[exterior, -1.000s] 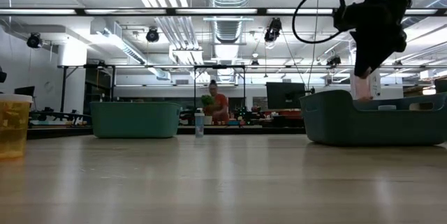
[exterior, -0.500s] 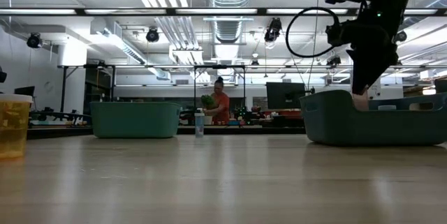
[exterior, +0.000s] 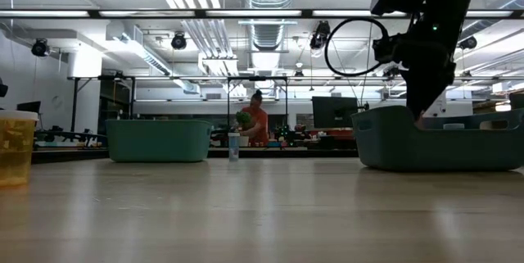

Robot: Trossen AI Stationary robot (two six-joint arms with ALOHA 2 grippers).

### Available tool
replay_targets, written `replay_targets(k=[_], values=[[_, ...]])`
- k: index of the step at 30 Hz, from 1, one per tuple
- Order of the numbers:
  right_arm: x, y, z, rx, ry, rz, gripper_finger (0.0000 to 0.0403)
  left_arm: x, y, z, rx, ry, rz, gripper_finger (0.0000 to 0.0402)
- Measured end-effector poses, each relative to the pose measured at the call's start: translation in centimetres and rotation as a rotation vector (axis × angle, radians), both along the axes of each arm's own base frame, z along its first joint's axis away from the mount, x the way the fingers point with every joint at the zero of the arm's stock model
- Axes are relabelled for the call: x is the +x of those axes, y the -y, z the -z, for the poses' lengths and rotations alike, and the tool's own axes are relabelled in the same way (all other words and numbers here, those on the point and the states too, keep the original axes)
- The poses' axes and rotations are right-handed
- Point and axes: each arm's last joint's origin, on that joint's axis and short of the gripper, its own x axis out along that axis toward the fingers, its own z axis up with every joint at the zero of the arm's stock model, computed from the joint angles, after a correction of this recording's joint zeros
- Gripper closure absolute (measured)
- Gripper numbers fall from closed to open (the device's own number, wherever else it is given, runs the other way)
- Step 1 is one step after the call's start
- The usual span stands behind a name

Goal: Pick and place medicine bottles into bin by pill shape (circle, oval)
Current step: Put the pink tablet bottle into the blue bin

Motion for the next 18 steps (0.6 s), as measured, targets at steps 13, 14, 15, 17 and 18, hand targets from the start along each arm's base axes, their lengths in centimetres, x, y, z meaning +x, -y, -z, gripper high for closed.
replay_targets(k=[13,14,15,17,18], values=[[-0.5,-0.1,1.2,0.019,-0.008,-0.027,0.0291,0.0,0.0,0.0,0.0,0.0,0.0,0.0232],[-0.7,-0.1,1.5,0.019,-0.015,-0.026,0.0291,0.0,0.0,0.0,0.0,-0.001,0.0,0.0232],[-0.8,-0.1,1.7,0.021,-0.021,-0.026,0.0291,0.0,0.0,0.0,0.0,0.0,0.0,0.0232],[-0.9,0.0,2.0,0.031,-0.019,-0.021,0.0291,0.0,0.0,0.0,0.0,0.0,0.0,0.0232],[-0.9,0.1,2.1,0.036,-0.013,-0.02,0.0291,0.0,0.0,0.0,0.0,0.0,0.0,0.0232]])
